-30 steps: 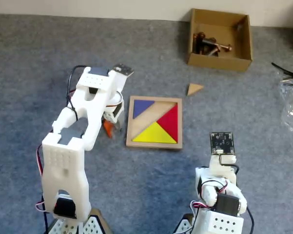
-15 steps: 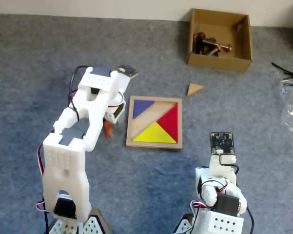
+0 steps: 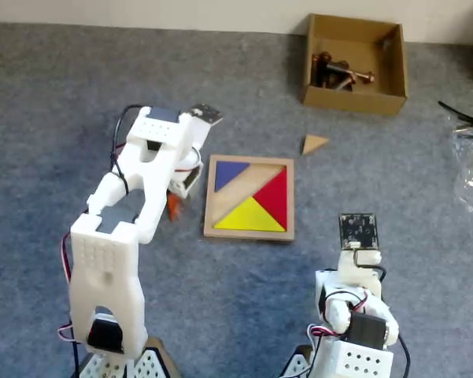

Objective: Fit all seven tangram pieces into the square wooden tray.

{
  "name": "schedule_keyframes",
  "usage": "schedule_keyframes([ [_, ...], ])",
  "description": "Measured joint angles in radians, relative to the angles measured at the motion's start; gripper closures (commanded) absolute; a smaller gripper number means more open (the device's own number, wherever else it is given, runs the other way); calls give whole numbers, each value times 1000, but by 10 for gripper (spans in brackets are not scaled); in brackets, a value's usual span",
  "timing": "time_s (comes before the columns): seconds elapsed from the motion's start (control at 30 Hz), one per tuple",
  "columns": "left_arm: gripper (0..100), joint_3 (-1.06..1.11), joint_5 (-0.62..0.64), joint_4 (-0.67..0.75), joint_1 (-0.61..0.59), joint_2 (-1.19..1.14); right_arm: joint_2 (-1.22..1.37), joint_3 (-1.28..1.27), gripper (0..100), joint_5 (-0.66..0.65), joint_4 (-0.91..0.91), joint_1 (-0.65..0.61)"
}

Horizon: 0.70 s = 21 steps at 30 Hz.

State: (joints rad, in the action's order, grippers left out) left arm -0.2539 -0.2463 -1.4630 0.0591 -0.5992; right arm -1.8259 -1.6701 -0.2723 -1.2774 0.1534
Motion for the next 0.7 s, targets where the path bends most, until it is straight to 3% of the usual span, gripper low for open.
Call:
schedule_keyframes([
  [0.4,989,-281,0,-216,-9,0,0,0,993,0,0,0],
  [0.7,993,-290,-222,-255,44,0,0,0,993,0,0,0],
])
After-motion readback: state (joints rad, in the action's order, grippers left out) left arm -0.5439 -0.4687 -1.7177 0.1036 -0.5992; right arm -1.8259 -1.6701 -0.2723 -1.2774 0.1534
